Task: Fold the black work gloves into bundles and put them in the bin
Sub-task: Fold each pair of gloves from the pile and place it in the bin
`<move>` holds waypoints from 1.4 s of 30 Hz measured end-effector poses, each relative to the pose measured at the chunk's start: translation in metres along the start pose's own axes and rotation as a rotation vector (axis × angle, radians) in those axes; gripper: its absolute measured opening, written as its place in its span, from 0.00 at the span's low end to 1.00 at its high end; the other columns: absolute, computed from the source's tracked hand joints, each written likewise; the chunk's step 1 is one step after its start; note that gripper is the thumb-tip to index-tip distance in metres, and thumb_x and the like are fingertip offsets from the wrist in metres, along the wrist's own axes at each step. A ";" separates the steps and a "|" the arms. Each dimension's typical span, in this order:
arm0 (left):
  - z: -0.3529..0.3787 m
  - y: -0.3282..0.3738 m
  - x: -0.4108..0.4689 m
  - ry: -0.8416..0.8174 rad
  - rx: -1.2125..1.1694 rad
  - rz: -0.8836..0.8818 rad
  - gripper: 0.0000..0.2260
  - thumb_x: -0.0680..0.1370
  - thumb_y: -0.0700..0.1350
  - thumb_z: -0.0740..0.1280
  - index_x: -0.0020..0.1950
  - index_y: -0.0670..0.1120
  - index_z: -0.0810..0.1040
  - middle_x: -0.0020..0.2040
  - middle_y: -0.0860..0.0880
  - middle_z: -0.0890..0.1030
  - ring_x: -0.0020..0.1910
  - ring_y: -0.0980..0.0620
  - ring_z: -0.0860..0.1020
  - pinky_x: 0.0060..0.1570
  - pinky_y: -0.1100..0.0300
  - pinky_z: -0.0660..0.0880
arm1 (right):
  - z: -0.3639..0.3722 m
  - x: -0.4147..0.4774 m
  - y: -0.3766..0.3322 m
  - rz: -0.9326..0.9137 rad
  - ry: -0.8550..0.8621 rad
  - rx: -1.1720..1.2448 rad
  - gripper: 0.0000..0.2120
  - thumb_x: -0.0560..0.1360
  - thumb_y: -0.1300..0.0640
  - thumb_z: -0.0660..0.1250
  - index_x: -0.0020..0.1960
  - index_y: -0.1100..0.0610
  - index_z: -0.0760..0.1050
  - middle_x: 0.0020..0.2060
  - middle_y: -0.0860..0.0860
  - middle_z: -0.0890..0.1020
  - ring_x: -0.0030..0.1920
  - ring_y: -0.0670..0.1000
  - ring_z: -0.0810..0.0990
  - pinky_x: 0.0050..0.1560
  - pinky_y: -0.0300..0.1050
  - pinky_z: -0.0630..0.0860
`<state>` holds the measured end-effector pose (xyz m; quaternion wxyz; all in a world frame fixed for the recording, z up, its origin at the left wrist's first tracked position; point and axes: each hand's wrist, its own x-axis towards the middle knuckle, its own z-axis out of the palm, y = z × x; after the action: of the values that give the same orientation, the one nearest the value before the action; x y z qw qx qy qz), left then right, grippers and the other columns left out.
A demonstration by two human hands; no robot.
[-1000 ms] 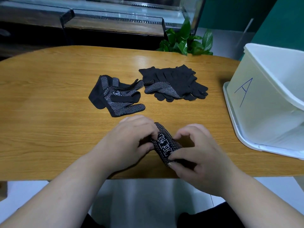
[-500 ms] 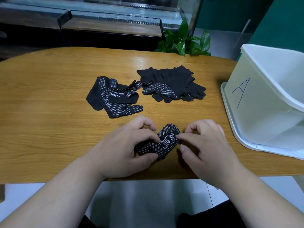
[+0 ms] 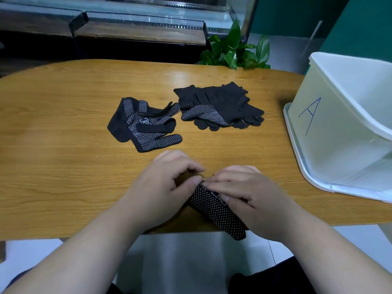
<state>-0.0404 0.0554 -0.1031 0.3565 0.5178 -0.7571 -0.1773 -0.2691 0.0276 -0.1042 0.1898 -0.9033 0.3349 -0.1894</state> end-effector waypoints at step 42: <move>-0.034 0.055 -0.016 -0.240 -0.203 -0.253 0.12 0.64 0.62 0.70 0.43 0.58 0.78 0.38 0.51 0.80 0.36 0.56 0.76 0.41 0.58 0.73 | -0.042 -0.032 -0.042 0.465 0.066 0.694 0.05 0.77 0.54 0.70 0.44 0.47 0.82 0.34 0.47 0.78 0.35 0.44 0.73 0.36 0.39 0.69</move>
<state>-0.0479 0.0956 -0.0507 0.2891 0.5455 -0.7012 -0.3568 -0.2890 0.0702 -0.0552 0.5099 -0.6796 0.4519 -0.2718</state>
